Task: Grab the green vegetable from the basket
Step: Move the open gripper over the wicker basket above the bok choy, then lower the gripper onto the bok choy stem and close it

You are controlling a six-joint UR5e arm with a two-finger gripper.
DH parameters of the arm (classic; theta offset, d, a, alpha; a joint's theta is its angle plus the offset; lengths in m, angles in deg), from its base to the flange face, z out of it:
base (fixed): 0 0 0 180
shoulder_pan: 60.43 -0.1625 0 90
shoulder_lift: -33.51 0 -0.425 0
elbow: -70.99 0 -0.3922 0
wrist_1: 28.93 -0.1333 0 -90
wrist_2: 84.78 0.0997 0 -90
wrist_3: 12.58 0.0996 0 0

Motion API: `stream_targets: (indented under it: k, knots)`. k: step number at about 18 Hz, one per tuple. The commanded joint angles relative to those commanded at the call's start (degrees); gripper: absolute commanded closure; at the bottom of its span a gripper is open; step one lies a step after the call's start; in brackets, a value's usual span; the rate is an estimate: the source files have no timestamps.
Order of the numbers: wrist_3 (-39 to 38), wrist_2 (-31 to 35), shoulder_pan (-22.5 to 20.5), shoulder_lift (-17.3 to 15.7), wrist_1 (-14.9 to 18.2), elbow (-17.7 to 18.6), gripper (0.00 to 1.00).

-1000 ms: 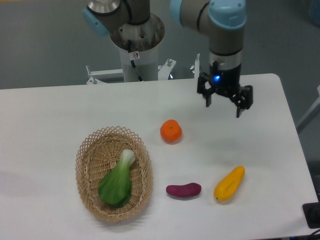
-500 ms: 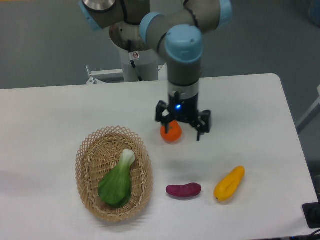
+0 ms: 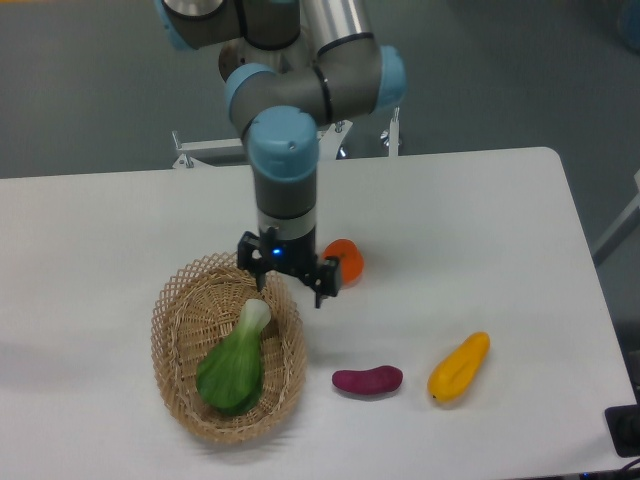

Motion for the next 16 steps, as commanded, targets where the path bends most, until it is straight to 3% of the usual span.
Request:
stream_targets:
  k: [9, 16]
  knots:
    - [0.0, 0.7, 2.2, 4.92, -1.68, -0.09, 0.0]
    - [-0.09, 2.2, 2.99, 6.69, -1.76, -0.79, 0.0]
